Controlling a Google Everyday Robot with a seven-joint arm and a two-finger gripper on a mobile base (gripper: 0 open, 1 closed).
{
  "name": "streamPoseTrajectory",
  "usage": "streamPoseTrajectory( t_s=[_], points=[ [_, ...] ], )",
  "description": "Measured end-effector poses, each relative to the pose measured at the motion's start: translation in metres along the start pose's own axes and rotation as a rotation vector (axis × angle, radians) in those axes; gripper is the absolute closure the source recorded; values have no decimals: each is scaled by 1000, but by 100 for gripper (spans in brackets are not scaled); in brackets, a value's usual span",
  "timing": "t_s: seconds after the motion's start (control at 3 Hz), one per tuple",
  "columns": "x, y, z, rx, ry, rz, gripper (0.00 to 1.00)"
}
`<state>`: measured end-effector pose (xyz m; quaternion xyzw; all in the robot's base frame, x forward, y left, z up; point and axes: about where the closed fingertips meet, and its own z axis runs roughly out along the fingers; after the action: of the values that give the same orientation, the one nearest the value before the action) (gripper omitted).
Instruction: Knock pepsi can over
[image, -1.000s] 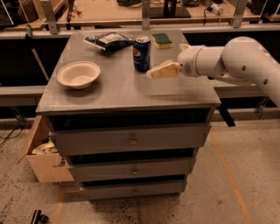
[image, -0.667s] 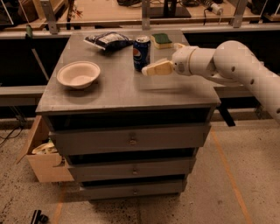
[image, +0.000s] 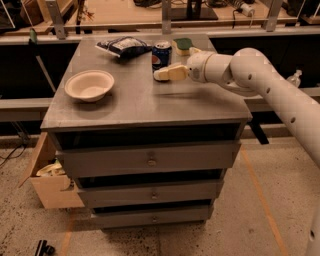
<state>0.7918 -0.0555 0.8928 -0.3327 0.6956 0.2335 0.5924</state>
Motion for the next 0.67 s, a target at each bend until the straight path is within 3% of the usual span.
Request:
streamPoseTrajectory(
  t_s=[0.33, 0.67],
  points=[
    [-9, 1, 24, -32, -33, -13, 0],
    [-21, 7, 48, -74, -69, -23, 17]
  ],
)
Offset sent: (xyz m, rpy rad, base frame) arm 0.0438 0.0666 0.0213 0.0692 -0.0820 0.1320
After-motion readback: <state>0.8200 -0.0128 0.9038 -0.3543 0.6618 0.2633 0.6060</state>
